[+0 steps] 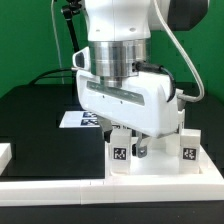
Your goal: Assemble square table
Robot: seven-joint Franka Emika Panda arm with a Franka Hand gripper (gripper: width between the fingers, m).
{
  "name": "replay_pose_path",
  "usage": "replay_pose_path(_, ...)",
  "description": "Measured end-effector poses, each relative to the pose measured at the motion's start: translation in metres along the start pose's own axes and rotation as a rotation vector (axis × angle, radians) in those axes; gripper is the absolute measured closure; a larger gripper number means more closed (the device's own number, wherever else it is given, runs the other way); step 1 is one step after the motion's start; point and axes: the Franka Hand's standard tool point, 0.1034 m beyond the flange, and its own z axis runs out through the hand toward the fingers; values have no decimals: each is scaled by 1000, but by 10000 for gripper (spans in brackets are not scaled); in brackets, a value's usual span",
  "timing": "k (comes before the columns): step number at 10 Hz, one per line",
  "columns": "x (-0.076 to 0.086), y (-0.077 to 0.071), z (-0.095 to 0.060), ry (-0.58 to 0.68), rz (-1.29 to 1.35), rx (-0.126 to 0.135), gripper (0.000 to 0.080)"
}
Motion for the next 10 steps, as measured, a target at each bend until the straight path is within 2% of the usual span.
replay_pose_path(3,1,1,0,8,-272,-5,151)
replay_pose_path(5,3,2,1,32,-721,-10,151)
replay_pose_path(6,7,2,0,41,-801,-7,151)
replay_pose_path(7,6,1,0,39,-748,-5,151)
replay_pose_path(9,6,2,1,38,-665,-3,414)
replay_pose_path(10,6,2,1,38,-570,-1,512)
